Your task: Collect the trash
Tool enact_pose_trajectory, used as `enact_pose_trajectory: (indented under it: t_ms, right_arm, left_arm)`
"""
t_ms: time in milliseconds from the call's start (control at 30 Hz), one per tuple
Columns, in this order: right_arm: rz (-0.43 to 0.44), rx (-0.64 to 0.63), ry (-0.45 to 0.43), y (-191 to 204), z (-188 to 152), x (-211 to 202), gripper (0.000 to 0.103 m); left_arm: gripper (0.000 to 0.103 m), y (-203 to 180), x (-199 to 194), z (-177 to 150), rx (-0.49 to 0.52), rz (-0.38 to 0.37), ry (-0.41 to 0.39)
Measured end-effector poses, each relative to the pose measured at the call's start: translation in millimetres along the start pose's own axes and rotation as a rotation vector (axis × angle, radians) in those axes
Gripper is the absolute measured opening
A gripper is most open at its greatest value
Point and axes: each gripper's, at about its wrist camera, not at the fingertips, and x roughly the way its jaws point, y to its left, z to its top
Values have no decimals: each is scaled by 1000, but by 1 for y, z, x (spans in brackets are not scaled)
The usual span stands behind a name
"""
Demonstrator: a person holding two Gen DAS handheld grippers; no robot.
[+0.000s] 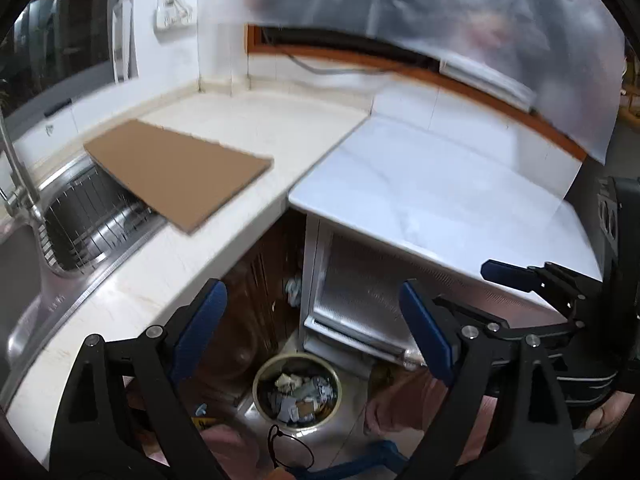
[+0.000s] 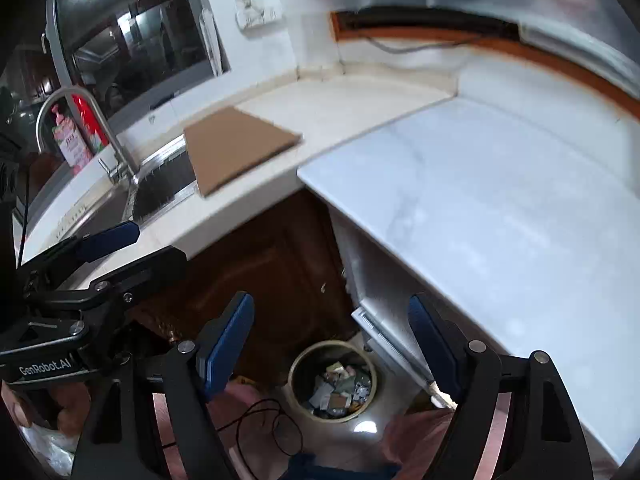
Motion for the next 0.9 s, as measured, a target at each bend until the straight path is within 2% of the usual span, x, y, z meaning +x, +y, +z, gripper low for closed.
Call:
enact_pose_trajectory:
  t_ms: [300,467,667,900]
  right_arm:
    - [-59,45,-54,9,26,-67,87]
    - [-90,78,-78,8,34,-97,87]
    - [-94,132,-112,0,35,-120,88]
    - [-137,110,-162,6,31,-147,89]
  left_arm:
    - [87,-8,-49,31,1,6,-77]
    - [87,-11,-59,41,9,56,-68]
    - [87,-14,-60,41,21,54,-60]
    - [87,-25,-67,41,40,58,-57]
